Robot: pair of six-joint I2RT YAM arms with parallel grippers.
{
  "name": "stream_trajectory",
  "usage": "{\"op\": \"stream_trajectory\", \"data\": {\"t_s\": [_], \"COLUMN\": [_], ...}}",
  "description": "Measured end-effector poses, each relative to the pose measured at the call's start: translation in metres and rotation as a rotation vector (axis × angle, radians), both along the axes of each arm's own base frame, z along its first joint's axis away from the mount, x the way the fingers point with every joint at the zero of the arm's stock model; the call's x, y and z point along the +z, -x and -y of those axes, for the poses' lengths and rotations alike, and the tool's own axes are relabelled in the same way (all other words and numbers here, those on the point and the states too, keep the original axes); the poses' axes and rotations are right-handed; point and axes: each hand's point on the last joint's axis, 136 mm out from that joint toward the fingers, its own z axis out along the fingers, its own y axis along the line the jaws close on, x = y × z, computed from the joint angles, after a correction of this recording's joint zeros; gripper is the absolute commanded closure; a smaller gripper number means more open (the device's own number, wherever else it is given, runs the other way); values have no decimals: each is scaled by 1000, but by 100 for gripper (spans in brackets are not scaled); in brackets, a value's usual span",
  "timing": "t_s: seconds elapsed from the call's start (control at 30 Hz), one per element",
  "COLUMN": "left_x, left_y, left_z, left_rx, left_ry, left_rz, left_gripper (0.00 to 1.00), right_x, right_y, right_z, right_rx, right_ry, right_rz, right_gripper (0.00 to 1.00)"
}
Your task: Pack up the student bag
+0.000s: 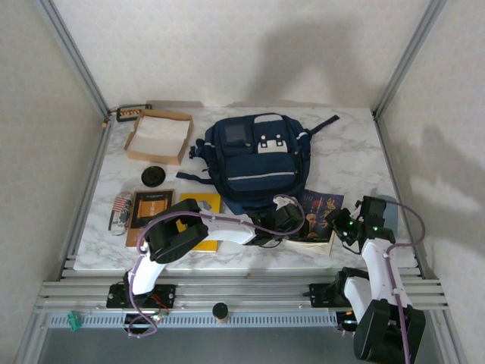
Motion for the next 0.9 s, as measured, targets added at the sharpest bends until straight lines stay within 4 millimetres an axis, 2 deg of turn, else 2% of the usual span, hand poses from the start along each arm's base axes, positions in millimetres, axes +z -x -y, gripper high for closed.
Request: {"op": "stream_trajectory", "data": {"t_s": [0.13,0.27,0.43,0.57,0.63,0.73,0.8,0.9], "left_x": [0,1,2,12,26,57,82,129], "left_y": [0,0,0,0,1,0,3,1], "left_z": [0,1,2,5,5,5,-6,-22], "left_rx": [2,3,2,-2,-4,-3,-2,11], "left_ry": [3,5,17,52,75,139,172,248], "left_rz": [-2,-1,-7,-18,-11,18,36,78], "left_gripper": [38,37,34,28,26,23,22,20], "right_x": [-1,2,10,37,55,73,90,127], "right_y": [0,-1,-2,-8,-14,-19,-21,-29], "right_z": [0,0,0,5,9,13,13,13], "right_rx": [6,8,6,-3,-11,-17,-4,14], "right_ry": [4,8,9,43,67,94,106,131], "right_rz": [-1,13,32,96,135,175,197,278], "right_gripper": [88,100,100,100,100,100,100,100]}}
